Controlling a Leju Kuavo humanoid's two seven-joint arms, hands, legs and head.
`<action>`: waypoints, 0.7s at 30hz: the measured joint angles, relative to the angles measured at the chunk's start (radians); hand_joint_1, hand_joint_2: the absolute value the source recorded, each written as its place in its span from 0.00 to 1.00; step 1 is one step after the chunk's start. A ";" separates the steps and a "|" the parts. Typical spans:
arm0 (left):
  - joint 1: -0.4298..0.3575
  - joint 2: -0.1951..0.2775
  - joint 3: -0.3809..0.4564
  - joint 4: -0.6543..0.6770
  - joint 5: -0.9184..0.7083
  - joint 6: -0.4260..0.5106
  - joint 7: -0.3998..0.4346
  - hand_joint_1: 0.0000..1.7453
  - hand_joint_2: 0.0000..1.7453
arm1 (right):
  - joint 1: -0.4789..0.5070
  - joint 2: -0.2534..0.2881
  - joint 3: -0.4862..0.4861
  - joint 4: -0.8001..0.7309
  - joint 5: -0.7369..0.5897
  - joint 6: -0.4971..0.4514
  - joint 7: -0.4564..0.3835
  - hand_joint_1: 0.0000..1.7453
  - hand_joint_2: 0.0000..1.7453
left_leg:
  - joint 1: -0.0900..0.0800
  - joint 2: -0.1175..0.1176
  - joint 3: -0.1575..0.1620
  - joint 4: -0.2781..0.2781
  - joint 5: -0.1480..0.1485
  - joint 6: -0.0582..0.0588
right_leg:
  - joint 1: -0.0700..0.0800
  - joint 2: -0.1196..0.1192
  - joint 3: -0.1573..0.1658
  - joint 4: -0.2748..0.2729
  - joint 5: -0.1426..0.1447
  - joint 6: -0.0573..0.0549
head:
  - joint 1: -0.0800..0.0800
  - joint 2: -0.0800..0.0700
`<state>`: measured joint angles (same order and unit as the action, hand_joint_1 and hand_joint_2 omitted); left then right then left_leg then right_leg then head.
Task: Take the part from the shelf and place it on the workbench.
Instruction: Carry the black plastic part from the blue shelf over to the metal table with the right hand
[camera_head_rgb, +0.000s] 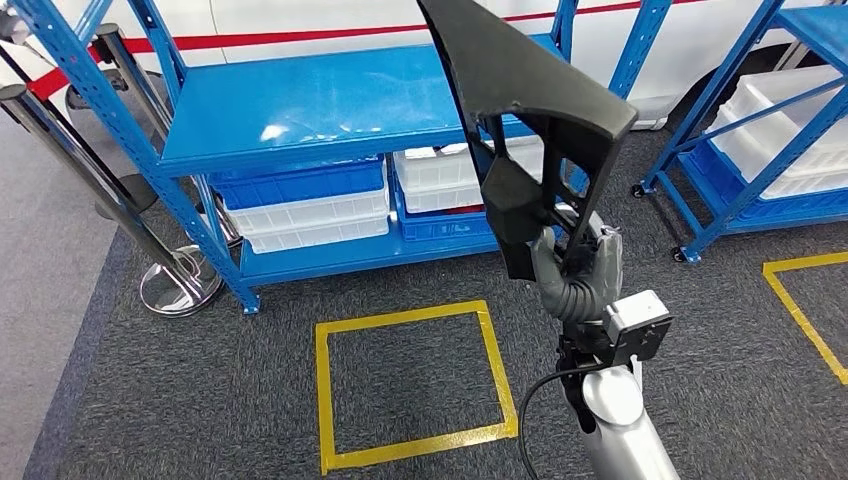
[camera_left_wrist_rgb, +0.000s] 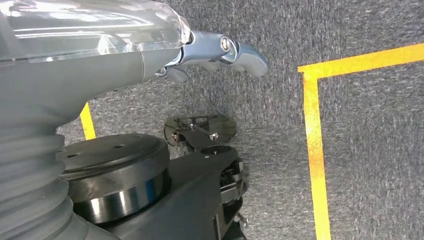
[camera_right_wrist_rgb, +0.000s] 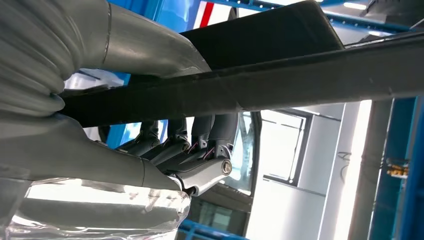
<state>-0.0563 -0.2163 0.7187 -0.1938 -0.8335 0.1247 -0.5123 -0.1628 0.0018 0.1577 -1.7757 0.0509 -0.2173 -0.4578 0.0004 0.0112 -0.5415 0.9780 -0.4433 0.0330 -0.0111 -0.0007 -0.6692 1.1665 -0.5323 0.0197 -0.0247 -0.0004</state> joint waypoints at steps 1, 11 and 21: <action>0.000 0.000 0.000 0.000 0.000 0.000 0.000 0.00 1.00 | -0.001 0.000 0.001 0.001 0.000 0.000 0.000 1.00 1.00 | 0.000 0.000 -0.003 0.000 0.002 0.001 | -0.001 0.000 -0.013 0.033 -0.019 0.002 | 0.000 0.000; 0.002 -0.001 0.000 0.000 -0.004 0.003 -0.006 0.00 1.00 | -0.007 -0.012 0.015 0.023 -0.013 -0.008 0.002 1.00 1.00 | -0.002 -0.002 -0.059 0.049 0.013 -0.029 | -0.011 0.003 0.100 -0.115 0.039 -0.003 | 0.000 0.000; 0.003 -0.001 0.000 0.000 -0.018 -0.011 -0.007 0.00 1.00 | -0.008 -0.014 0.020 0.024 -0.012 -0.055 0.009 1.00 1.00 | 0.005 -0.006 -0.141 0.298 -0.121 -0.054 | -0.002 0.007 0.058 -0.119 0.079 -0.046 | -0.001 0.000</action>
<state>-0.0538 -0.2172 0.7188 -0.1938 -0.8517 0.1137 -0.5191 -0.1710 -0.0122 0.1774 -1.7518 0.0385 -0.2727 -0.4486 0.0056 0.0050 -0.6822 1.2758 -0.5647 -0.0212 -0.0136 0.0062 -0.6112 1.0477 -0.4537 -0.0258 -0.0256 -0.0004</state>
